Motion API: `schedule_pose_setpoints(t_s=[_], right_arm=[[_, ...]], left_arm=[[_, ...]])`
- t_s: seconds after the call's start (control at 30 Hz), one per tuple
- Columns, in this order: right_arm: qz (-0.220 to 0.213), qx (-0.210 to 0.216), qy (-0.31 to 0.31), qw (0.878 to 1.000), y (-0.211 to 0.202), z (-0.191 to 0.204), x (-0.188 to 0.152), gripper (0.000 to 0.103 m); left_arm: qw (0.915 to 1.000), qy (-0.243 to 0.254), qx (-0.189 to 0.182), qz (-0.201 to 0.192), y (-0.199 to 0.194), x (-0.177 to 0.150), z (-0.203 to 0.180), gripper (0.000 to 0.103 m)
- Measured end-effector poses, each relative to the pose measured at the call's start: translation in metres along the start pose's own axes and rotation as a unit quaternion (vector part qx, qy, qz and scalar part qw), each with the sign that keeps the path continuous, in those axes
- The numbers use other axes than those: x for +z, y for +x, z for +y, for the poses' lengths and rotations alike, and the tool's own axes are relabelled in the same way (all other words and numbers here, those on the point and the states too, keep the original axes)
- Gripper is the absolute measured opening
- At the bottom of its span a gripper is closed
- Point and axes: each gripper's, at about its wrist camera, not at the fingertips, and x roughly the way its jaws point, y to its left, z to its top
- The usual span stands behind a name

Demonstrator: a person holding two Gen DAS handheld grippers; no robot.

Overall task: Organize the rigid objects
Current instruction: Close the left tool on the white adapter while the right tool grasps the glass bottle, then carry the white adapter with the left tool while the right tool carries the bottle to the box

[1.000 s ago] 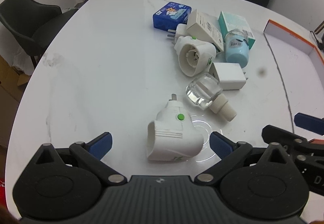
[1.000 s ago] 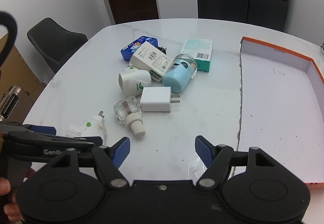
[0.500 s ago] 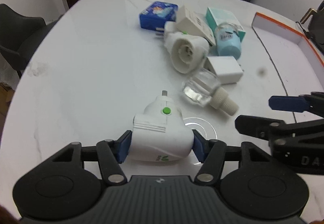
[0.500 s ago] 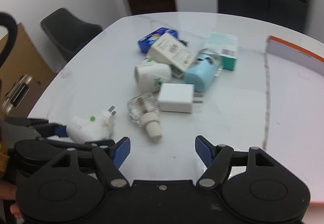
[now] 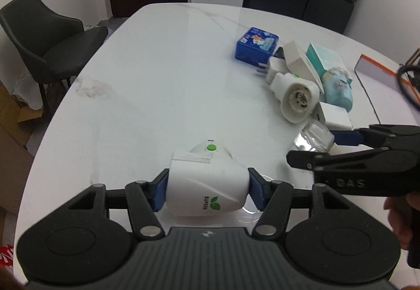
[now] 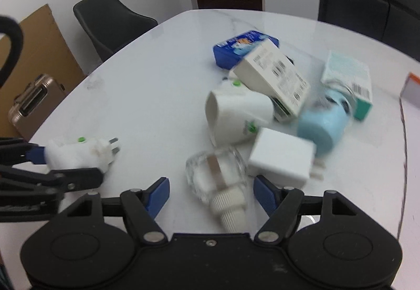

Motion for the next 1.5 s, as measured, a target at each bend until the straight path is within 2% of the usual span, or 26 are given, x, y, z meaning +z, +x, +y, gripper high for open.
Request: schedule_pose_setpoints(t_s=[0.1,0.33,0.57,1.0,1.5], right_arm=[[-0.006,-0.022,-0.027,0.999,0.004,0.008,0.003,0.063],[-0.012,-0.031,-0.016,0.999,-0.01,0.008,0.004,0.062],[-0.025,-0.042,0.022,0.999,-0.048,0.0,0.007,0.062],[-0.072,-0.071,0.063,0.993,-0.122,-0.035,0.006,0.061],[-0.096,-0.104,0.097,0.985,-0.175,-0.082,-0.013,0.061]], left_arm=[[1.0,-0.003,-0.001,-0.003,-0.001,0.001,0.003,0.062],[0.9998,-0.006,-0.01,-0.018,-0.008,0.008,-0.001,0.061],[0.9992,-0.004,-0.022,-0.032,-0.018,0.017,-0.019,0.061],[0.996,0.033,-0.047,-0.069,-0.043,0.035,-0.077,0.061],[0.9927,0.056,-0.063,-0.086,-0.06,0.045,-0.14,0.061]])
